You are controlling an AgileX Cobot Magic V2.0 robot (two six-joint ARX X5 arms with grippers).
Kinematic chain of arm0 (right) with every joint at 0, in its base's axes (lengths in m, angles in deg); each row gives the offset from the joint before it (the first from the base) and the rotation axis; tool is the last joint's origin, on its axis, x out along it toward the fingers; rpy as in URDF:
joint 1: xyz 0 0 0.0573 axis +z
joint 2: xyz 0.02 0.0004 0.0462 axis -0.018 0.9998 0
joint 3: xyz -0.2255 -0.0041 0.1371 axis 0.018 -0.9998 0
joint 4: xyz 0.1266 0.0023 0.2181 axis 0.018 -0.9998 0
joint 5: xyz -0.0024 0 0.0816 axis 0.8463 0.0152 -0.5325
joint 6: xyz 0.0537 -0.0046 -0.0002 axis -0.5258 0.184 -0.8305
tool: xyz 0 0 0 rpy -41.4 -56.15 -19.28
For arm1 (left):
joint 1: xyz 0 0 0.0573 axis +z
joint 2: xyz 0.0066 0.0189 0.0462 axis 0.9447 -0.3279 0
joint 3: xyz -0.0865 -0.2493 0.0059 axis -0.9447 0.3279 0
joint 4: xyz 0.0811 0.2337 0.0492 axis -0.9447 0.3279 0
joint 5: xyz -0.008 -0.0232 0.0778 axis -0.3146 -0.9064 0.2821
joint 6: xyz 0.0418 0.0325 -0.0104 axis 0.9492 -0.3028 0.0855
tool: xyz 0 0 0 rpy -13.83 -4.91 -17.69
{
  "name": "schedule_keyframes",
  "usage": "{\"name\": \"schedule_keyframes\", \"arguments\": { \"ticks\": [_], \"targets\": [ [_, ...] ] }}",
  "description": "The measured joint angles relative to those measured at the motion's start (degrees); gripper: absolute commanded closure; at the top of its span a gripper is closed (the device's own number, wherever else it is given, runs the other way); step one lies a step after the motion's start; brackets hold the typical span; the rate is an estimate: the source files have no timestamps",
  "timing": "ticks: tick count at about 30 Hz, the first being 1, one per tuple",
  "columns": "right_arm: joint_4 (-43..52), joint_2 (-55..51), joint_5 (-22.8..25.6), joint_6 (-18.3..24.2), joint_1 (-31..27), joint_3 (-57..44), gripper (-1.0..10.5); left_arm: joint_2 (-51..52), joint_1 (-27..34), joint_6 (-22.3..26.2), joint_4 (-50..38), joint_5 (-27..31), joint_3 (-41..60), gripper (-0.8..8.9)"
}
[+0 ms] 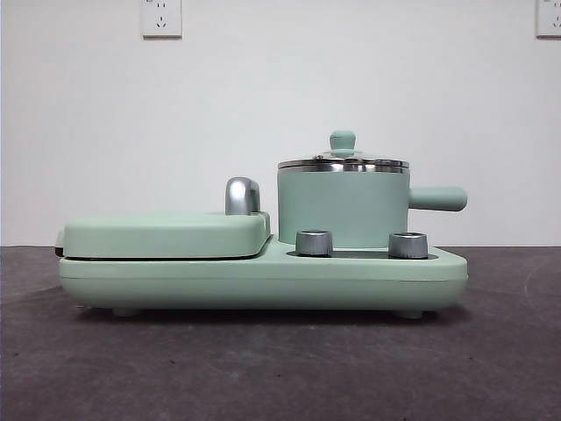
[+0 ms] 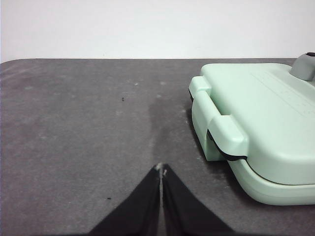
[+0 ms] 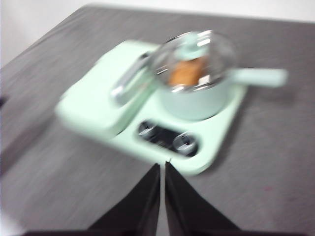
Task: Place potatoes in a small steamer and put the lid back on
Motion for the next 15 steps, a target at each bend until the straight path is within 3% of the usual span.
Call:
{"name": "schedule_keyframes", "arguments": {
  "ticks": [8,15],
  "targets": [
    [28.02,-15.61,0.44,5.84,-19.12,-28.57,9.3,0.00,0.00,0.00,0.00,0.00,0.00,8.09],
    [43.10,-23.89,1.79,9.77,-26.32,-48.81,9.3,0.00,0.00,0.00,0.00,0.00,0.00,8.08]
  ]
}}
